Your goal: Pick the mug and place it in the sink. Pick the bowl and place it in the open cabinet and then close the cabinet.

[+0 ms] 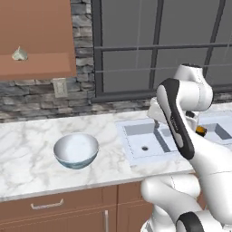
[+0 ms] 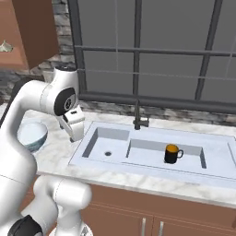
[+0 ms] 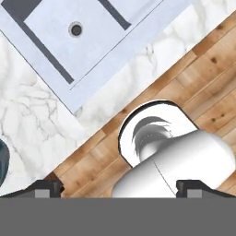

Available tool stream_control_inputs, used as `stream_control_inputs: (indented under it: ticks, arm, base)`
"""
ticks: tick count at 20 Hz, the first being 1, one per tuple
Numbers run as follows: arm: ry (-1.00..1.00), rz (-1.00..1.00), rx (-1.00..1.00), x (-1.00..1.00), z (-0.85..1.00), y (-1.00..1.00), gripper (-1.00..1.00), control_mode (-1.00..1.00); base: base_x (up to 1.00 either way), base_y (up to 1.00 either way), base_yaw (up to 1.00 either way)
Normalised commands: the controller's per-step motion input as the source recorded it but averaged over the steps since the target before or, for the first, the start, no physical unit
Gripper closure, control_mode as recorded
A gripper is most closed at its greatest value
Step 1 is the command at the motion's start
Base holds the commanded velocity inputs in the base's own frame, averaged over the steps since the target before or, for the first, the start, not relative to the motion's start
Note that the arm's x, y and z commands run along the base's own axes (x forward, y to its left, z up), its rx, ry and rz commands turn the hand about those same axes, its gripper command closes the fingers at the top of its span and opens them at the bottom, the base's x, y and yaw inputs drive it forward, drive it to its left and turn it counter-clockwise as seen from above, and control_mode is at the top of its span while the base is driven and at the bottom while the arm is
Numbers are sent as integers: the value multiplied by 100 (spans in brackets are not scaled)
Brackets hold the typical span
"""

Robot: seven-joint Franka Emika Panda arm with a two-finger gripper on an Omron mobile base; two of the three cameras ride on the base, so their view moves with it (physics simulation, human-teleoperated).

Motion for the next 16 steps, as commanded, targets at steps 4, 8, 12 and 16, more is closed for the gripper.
stream_control_inputs:
  ticks: [4, 8, 12, 16]
  arm:
    - [0, 0, 0, 0, 0, 0, -100, 100]
    - [0, 0, 0, 0, 0, 0, -100, 100]
    - [0, 0, 0, 0, 0, 0, -100, 100]
    - [0, 0, 0, 0, 0, 0, -100, 100]
  base:
    - [-26, 21, 38]
    - [-24, 11, 40]
    - [-6, 0, 38]
    - [-3, 0, 39]
